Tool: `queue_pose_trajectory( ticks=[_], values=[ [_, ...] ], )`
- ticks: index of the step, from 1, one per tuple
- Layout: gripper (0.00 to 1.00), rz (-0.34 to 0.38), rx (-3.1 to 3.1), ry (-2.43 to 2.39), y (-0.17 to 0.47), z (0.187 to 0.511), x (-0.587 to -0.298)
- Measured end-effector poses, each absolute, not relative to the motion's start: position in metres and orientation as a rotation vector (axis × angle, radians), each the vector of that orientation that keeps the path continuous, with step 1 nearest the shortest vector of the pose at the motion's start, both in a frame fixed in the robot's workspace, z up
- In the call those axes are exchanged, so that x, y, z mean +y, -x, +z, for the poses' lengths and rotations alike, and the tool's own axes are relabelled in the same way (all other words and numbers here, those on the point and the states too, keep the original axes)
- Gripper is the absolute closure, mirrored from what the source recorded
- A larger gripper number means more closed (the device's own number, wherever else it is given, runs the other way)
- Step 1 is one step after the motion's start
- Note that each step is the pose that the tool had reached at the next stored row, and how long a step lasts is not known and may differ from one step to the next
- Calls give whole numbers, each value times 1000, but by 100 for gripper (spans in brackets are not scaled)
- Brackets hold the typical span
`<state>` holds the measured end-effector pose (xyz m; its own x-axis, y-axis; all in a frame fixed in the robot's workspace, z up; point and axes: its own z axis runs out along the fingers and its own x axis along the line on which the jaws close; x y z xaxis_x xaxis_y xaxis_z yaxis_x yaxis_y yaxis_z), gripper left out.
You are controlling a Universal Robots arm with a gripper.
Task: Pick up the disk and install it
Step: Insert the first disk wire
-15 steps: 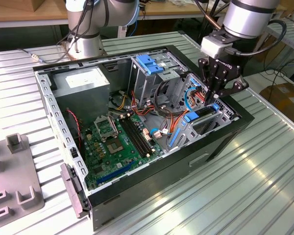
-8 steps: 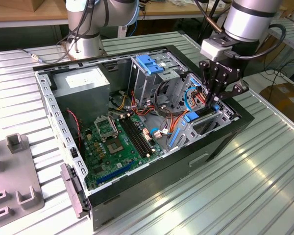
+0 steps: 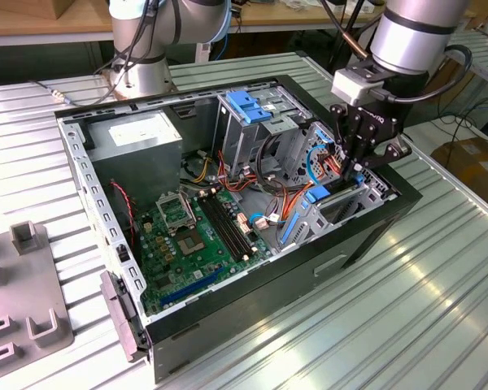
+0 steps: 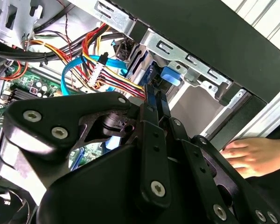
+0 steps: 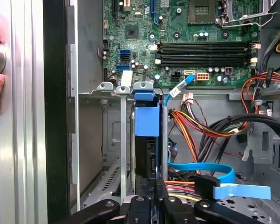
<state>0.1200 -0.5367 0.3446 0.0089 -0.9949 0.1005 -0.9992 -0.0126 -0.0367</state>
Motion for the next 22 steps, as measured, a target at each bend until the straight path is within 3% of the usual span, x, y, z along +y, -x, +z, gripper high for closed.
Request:
queue_pose_trajectory(
  ticks=[22],
  values=[
    [84,144,-2184,-2198,-123,346,-537]
  ],
)
